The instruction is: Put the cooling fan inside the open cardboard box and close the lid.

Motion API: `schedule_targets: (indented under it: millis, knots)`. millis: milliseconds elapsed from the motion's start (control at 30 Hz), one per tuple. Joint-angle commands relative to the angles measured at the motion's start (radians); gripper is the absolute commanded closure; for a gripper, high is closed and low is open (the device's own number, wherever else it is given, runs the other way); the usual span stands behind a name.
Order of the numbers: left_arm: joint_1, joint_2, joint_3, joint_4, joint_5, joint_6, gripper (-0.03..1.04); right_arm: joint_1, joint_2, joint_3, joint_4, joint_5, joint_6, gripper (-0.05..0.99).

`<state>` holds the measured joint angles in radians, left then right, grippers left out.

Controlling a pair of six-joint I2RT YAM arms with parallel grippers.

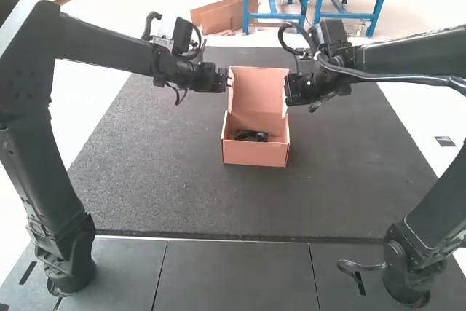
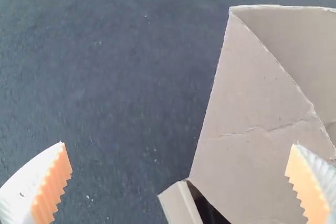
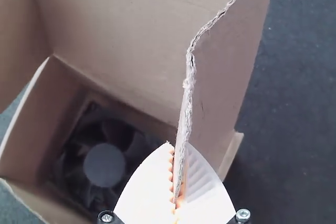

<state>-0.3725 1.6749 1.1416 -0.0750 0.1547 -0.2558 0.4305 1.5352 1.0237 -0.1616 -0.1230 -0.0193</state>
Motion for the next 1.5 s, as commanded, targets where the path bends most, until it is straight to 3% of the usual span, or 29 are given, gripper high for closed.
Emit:
schedule_targets:
  millis: [0, 200, 967, 1467]
  knots:
    - [-0.011, -0.043, -0.020, 0.011, 0.013, -0.005, 0.04, 0.017, -0.029, -0.019, 0.000, -0.017, 0.016, 0.95]
    - [-0.011, -0.057, -0.065, 0.035, 0.013, -0.008, 0.04, 0.028, -0.064, -0.085, 0.076, 0.013, 0.039, 0.95]
    - [-0.011, -0.107, -0.164, 0.066, 0.022, -0.020, 0.04, 0.070, -0.155, -0.277, 0.155, 0.010, 0.055, 0.95]
    - [-0.011, -0.168, -0.253, 0.081, 0.060, -0.036, 0.04, 0.088, -0.149, -0.379, 0.238, 0.002, 0.056, 0.95]
